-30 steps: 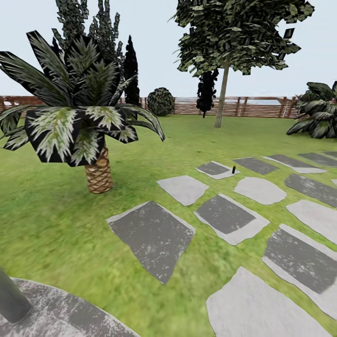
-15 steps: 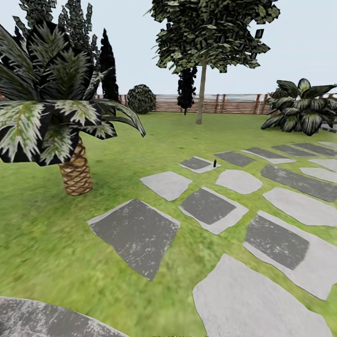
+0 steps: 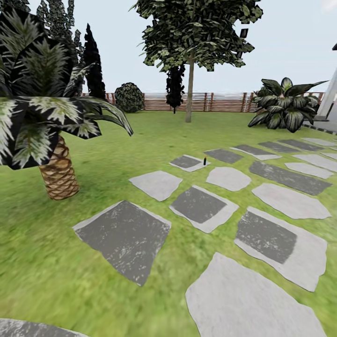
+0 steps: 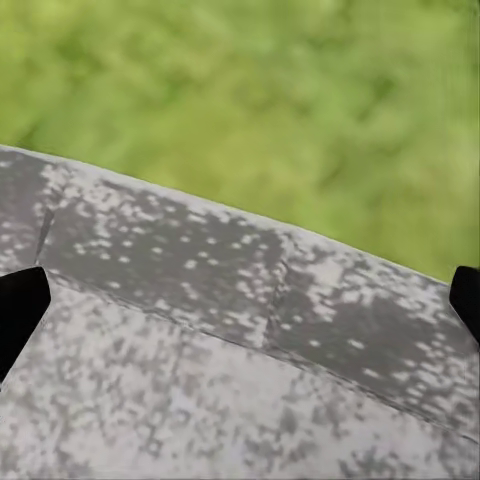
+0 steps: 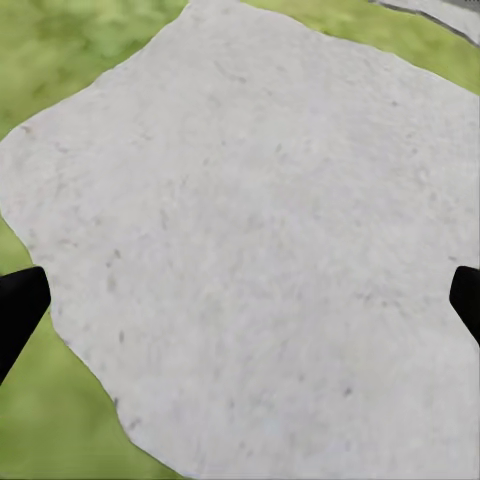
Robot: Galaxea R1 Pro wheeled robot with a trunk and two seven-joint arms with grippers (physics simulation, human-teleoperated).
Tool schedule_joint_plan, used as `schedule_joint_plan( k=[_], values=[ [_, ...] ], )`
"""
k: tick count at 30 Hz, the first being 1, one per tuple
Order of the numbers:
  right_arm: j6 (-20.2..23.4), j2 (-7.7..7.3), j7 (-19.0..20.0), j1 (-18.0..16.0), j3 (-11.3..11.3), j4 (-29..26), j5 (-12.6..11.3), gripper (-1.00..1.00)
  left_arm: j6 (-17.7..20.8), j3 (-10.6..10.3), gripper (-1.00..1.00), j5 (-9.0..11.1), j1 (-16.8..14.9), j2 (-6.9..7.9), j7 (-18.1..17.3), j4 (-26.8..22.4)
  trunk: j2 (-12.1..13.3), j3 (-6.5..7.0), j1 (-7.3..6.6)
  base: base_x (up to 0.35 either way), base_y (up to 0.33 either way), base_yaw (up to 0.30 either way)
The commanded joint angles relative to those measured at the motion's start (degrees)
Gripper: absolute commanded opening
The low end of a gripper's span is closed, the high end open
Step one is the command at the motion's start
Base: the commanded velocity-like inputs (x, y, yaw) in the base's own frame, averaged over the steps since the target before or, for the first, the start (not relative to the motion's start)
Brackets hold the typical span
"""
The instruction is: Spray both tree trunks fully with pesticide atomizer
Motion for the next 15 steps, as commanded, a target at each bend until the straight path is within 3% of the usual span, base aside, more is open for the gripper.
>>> schedule_joint_plan(
  k=[1, 15],
  values=[
    [0.00, -0.19, -0.01, 0.00, 0.00, 0.94, -0.02, 1.00, 0.00, 0.00, 1.00, 0.01, 0.00, 0.00, 0.00, 0.00, 0.00, 0.00, 0.00, 0.339, 0.000, 0.000],
    [0.00, -0.26, -0.07, 0.00, 0.00, 1.28, -0.10, 1.00, 0.00, 0.00, 1.00, 0.01, 0.00, 0.00, 0.00, 0.00, 0.00, 0.00, 0.00, 0.339, 0.000, 0.000]
  ],
)
